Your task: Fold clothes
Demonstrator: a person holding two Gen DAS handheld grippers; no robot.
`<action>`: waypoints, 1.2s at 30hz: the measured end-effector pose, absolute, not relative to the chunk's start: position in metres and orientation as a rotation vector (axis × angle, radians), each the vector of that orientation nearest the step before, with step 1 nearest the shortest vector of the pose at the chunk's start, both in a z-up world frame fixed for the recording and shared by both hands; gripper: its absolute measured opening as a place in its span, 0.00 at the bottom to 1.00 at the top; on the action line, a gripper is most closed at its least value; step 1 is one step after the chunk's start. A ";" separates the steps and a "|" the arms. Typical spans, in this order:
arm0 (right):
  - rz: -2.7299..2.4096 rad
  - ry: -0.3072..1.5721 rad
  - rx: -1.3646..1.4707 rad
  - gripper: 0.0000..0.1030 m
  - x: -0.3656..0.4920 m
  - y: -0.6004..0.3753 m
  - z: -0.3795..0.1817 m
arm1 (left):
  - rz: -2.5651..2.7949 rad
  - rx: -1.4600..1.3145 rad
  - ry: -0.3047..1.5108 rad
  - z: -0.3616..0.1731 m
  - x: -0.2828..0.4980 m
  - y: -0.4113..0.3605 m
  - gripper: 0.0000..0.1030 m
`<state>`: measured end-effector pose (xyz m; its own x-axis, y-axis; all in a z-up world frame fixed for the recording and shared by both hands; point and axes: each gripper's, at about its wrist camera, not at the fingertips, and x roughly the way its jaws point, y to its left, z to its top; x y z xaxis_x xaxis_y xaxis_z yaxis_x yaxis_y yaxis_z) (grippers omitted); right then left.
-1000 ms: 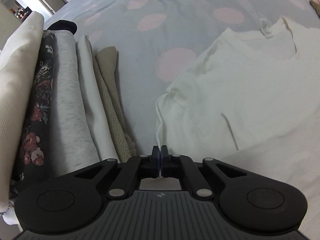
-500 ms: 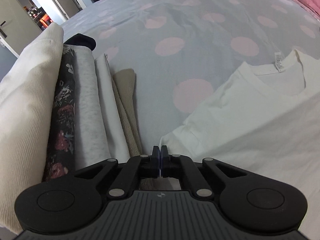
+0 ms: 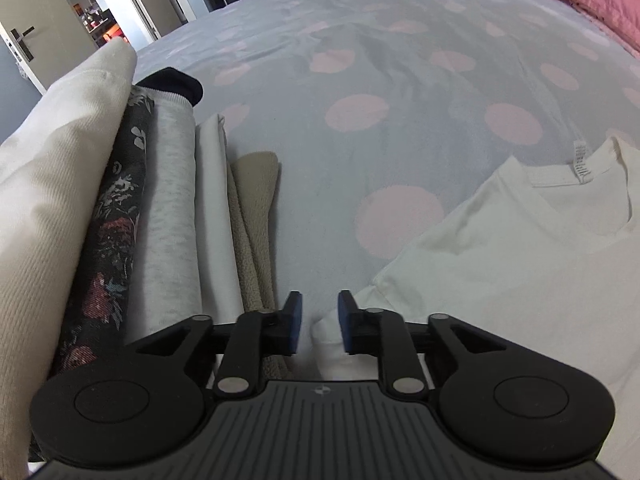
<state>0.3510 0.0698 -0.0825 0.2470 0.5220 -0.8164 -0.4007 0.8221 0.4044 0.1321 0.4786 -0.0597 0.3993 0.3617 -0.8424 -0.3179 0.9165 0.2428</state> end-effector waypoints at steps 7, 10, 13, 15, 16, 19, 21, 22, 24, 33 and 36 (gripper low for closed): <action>0.732 1.217 0.091 0.37 0.319 0.055 -0.104 | 0.411 0.037 1.078 -0.063 0.130 0.475 0.21; 0.770 1.218 0.073 0.36 0.310 0.055 -0.112 | 0.422 0.026 1.073 -0.062 0.127 0.477 0.26; 0.769 1.221 0.073 0.14 0.308 0.060 -0.119 | 0.441 -0.005 1.073 -0.061 0.126 0.481 0.30; 0.772 1.229 0.069 0.05 0.305 0.064 -0.119 | 0.456 -0.023 1.071 -0.061 0.128 0.484 0.31; 0.773 1.227 0.035 0.05 0.303 0.067 -0.115 | 0.457 -0.027 1.073 -0.063 0.129 0.485 0.31; 0.779 1.202 -0.025 0.04 0.297 0.069 -0.093 | 0.459 -0.027 1.097 -0.072 0.134 0.487 0.30; 0.792 1.183 -0.011 0.03 0.296 0.068 -0.078 | 0.451 -0.039 1.116 -0.078 0.136 0.487 0.02; 0.794 1.174 -0.003 0.03 0.296 0.067 -0.071 | 0.452 -0.037 1.118 -0.081 0.137 0.486 0.02; 0.797 1.158 0.007 0.03 0.293 0.065 -0.057 | 0.458 0.000 1.122 -0.082 0.138 0.482 0.01; 0.700 1.213 -0.005 0.02 0.284 0.031 -0.060 | 0.461 0.057 1.116 -0.079 0.142 0.474 0.01; 0.693 1.289 0.023 0.02 0.281 0.025 -0.091 | 0.479 0.076 1.123 -0.085 0.145 0.472 0.01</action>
